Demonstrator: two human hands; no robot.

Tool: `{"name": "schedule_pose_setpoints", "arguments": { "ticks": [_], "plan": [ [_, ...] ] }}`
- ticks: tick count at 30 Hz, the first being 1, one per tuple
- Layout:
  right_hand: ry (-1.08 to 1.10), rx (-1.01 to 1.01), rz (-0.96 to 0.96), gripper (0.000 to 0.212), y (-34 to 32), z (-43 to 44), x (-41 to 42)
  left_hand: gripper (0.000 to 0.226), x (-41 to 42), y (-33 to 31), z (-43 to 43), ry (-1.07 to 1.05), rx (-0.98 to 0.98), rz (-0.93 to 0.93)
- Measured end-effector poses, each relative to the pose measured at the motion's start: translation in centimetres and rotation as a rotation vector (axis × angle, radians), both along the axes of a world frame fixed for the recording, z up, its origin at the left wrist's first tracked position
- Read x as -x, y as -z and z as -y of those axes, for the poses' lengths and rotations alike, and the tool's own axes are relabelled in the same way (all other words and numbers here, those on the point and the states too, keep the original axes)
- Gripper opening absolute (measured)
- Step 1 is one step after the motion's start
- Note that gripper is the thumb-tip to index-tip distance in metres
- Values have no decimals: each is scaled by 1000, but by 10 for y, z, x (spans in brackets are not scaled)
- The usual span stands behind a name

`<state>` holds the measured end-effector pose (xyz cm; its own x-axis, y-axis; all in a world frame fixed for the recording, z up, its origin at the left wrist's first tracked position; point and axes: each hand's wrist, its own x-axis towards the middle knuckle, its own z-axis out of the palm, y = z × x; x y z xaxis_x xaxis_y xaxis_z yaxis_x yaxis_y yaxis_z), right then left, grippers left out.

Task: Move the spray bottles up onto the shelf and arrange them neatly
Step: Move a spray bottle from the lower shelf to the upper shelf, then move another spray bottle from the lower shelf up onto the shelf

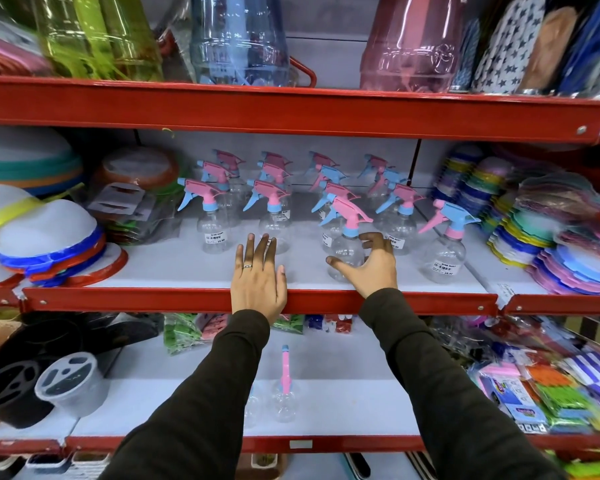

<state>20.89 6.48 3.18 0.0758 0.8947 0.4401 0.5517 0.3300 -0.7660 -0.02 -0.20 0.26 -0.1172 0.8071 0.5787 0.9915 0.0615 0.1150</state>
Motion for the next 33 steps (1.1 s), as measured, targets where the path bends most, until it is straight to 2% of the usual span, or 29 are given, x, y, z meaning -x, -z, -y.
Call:
{"name": "schedule_pose_setpoints", "arguments": {
  "ticks": [3, 11, 15, 22, 26, 29, 33],
  "plan": [
    [-11, -3, 2, 70, 2, -2, 1, 62, 0, 0, 0, -7, 3, -7],
    [-52, 35, -2, 76, 3, -1, 2, 64, 1, 0, -1, -10, 7, -9],
    [-21, 30, -79, 78, 3, 13, 1, 64, 2, 0, -1, -2, 14, -5],
    [-21, -239, -175, 37, 12, 65, 15, 61, 1, -3, 5, 53, 52, 11],
    [-78, -298, -157, 20, 34, 92, 39, 59, 15, -8, 18, 124, 30, 37],
    [-122, -219, -162, 21, 64, 109, 52, 55, 42, -12, 28, 106, -43, 67],
    [-152, 118, -92, 29, 128, 129, 62, 55, 94, -12, 38, 6, -59, 79]
  ]
}}
